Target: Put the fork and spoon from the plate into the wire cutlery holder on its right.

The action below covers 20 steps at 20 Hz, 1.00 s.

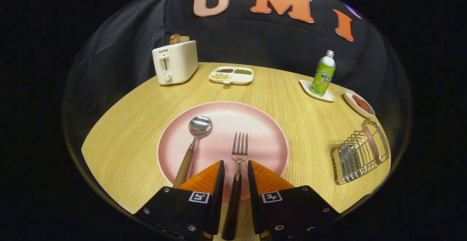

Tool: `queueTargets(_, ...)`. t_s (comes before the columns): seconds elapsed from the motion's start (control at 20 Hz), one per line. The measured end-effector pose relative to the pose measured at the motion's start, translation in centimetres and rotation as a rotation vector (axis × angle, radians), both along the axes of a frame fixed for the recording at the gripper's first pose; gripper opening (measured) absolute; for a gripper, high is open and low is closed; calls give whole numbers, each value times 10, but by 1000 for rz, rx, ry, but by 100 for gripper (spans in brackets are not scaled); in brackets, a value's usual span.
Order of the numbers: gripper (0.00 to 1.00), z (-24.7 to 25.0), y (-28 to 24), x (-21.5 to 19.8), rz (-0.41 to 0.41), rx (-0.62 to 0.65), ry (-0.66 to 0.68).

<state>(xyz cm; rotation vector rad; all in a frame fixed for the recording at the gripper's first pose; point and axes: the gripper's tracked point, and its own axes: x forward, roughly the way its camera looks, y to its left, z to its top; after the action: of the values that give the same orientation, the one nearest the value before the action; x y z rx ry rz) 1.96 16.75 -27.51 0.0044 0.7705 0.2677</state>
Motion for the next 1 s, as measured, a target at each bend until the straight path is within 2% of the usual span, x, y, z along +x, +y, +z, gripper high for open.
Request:
queueTargets(0.15, 23, -5, -1, 2, -26, 18, 25)
queueTargets(0.2, 11, -6, -2, 3, -32, 24, 32)
queueTargets(0.3, 6, -5, -2, 4, -36, 38, 38)
queueTargets(0.65, 5, 15, 5, 9, -24, 193, 41)
queueTargets(0.85, 5, 44, -3, 15, 30, 172, -31)
queueTargets(1.0, 5, 79, -27, 19, 30, 185, -60)
